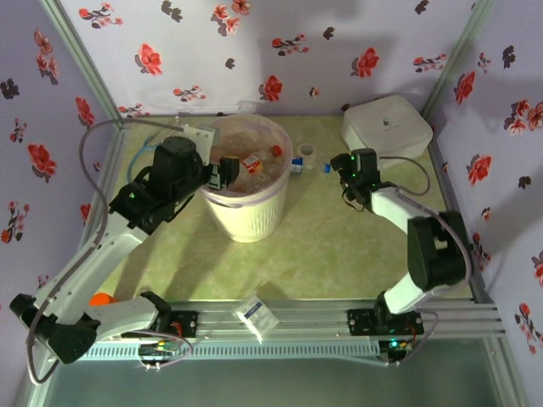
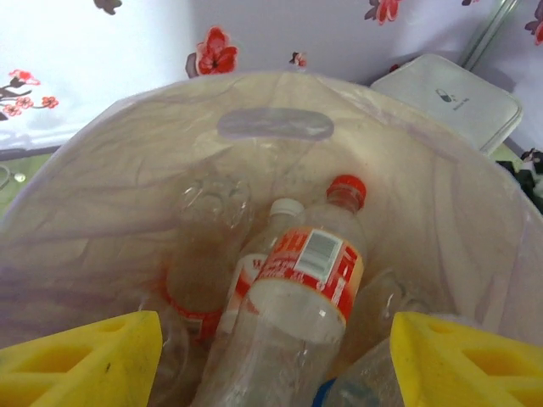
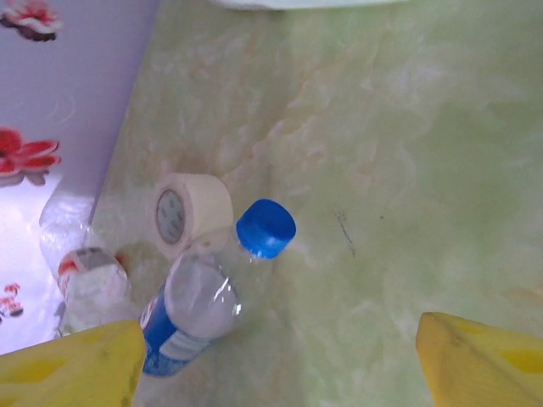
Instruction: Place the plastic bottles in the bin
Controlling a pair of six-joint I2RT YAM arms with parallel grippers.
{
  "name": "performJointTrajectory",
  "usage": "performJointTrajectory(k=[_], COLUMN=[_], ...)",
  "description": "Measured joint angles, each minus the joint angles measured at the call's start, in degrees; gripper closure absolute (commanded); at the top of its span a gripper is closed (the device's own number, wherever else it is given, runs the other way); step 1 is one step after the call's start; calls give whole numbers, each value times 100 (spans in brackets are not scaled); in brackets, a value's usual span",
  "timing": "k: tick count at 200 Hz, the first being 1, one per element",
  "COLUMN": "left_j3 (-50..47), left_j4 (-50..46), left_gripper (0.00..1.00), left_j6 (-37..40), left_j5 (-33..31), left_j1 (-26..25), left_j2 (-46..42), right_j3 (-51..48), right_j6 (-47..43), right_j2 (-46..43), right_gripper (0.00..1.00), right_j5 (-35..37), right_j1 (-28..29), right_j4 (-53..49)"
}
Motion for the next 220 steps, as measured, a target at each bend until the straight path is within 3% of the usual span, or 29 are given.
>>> performJointTrajectory(k=[51,113,184,220], left_j3=[-584,-675,-686,-697], left_j4=[-70,-85,-109,-122], left_gripper=[24,24,23,22], left_j6=[-404,-542,-544,-542], left_j5=[-219,-352,-442,-490], left_j1=[0,0,0,0], left_j2=[-592,-907,-1058,-1097], right_j3=[754,1453,1705,1585], right_j6=[597,1034,1178,1180], right_j2=[1213,2044,2356,2350], right_gripper=[11,13,33,47], right_j5=[9,50,129,151], right_j1=[304,389,387,380], right_j4=[546,743,931,1005])
